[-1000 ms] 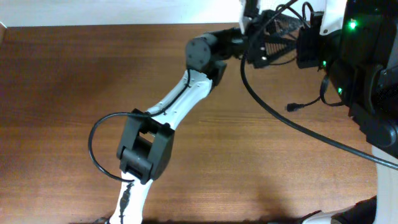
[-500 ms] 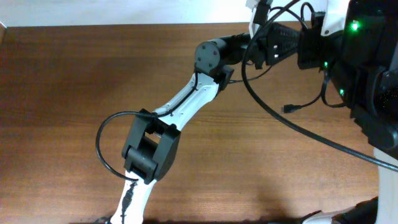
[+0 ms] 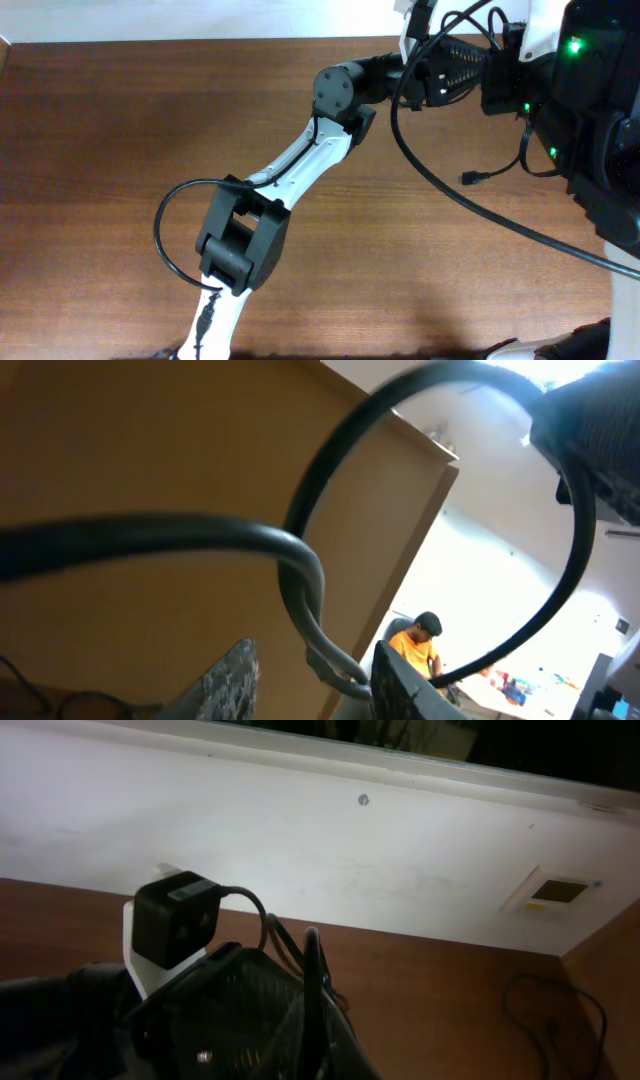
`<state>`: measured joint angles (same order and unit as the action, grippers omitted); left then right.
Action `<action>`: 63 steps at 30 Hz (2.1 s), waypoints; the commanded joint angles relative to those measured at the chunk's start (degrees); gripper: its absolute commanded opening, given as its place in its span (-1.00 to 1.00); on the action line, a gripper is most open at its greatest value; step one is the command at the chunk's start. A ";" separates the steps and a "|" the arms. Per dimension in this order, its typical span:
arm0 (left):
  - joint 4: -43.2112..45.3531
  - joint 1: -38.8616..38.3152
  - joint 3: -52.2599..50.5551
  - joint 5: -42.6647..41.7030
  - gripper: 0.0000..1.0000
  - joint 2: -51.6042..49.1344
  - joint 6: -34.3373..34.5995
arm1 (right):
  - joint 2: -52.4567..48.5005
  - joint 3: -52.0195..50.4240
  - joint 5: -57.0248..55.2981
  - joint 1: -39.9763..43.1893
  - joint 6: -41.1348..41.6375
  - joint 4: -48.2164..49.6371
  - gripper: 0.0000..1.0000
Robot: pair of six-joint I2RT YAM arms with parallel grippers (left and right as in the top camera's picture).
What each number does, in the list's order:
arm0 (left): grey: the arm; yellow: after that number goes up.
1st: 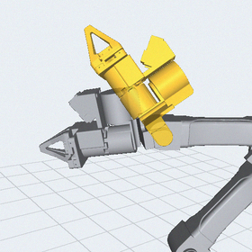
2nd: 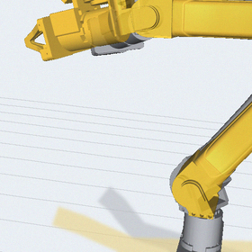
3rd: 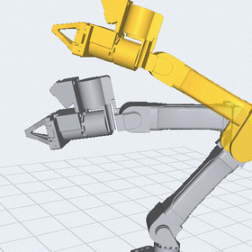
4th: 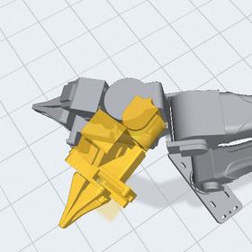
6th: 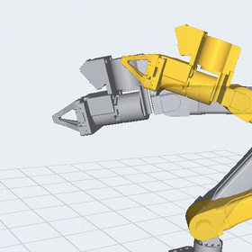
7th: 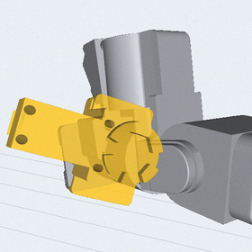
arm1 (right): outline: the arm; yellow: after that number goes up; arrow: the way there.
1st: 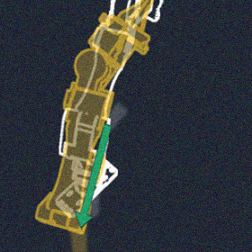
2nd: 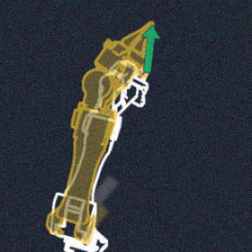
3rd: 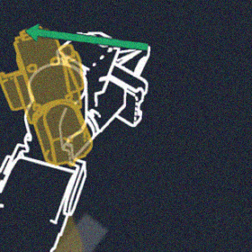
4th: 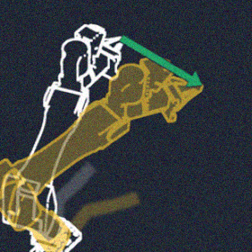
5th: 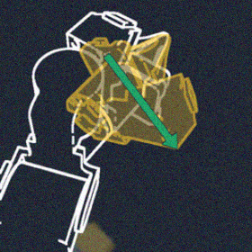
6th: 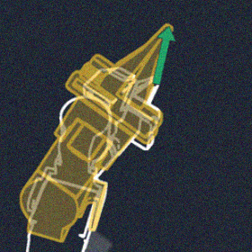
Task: Untangle cables
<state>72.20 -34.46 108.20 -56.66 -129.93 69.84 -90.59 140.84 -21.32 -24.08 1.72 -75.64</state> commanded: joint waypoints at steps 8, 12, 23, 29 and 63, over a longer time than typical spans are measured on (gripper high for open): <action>0.17 -0.17 0.59 2.91 -0.41 -0.42 -1.18 | 1.16 0.94 0.37 0.11 0.50 -0.72 -0.92; 0.17 -0.44 0.59 2.86 -0.45 -0.42 -1.18 | 1.20 0.94 1.62 0.11 0.48 -1.09 -0.92; 0.17 -0.55 0.59 1.33 -1.00 -0.42 -1.38 | 1.66 0.94 1.60 0.11 0.46 -1.07 -0.92; -3.78 1.16 0.59 -8.63 -1.00 -0.42 -3.82 | 3.58 0.94 -1.70 0.11 0.07 0.04 -0.92; -6.47 10.82 4.61 -20.13 -1.00 -0.20 4.55 | -9.49 0.72 -1.07 0.13 9.38 -6.23 0.84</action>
<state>65.23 -23.83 109.40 -77.21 -130.21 73.65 -96.84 141.47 -22.87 -24.08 8.67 -81.30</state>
